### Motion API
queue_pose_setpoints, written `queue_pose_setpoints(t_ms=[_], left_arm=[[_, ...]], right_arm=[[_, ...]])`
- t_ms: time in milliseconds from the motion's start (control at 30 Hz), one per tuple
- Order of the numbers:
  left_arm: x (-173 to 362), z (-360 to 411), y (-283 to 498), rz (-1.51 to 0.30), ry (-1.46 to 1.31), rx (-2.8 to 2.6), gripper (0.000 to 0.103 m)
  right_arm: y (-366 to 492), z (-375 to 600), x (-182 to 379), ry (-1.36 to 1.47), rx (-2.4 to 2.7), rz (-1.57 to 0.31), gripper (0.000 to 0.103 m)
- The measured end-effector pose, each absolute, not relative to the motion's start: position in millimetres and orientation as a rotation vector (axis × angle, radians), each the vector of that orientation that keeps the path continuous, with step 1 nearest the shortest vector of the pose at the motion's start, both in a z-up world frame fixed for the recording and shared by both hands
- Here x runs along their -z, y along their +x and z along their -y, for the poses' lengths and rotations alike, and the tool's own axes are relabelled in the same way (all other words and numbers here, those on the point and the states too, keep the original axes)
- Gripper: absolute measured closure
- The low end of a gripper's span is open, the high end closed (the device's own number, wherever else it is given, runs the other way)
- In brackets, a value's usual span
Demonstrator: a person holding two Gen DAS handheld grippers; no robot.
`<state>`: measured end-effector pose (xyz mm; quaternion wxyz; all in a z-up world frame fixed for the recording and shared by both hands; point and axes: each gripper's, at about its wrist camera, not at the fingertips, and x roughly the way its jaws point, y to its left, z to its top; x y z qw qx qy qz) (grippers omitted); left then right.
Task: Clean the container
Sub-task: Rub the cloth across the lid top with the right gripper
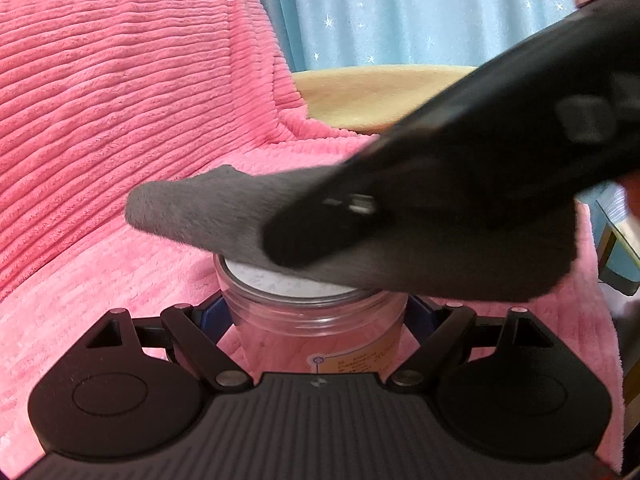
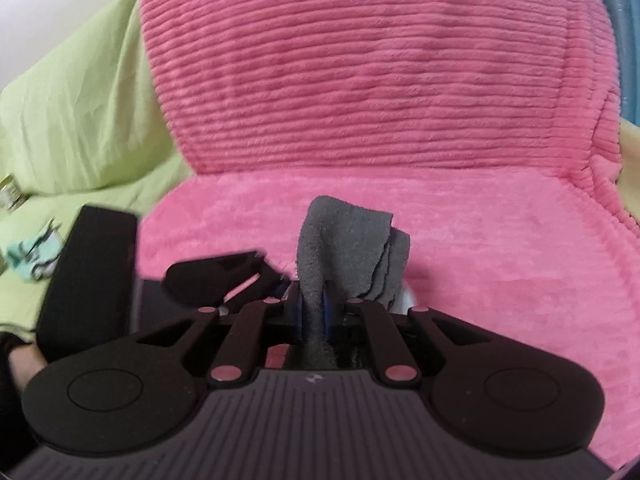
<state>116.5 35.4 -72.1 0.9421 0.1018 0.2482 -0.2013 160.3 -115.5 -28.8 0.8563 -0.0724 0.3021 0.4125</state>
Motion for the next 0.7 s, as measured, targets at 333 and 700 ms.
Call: queue_pose_setpoints(t_ms=[333,700], left_arm=[[73.4,-36.8,115.2,-0.504,0.206,0.416,0.018],[73.8,-33.8,113.4,-0.496,0.242,0.415,0.017]], right_arm=[[163.0,129.6,28.9,-0.173,-0.783,-0.644,0.096],[144.3,123.2,16.2,-0.289,-0.832,-0.69,0.095]])
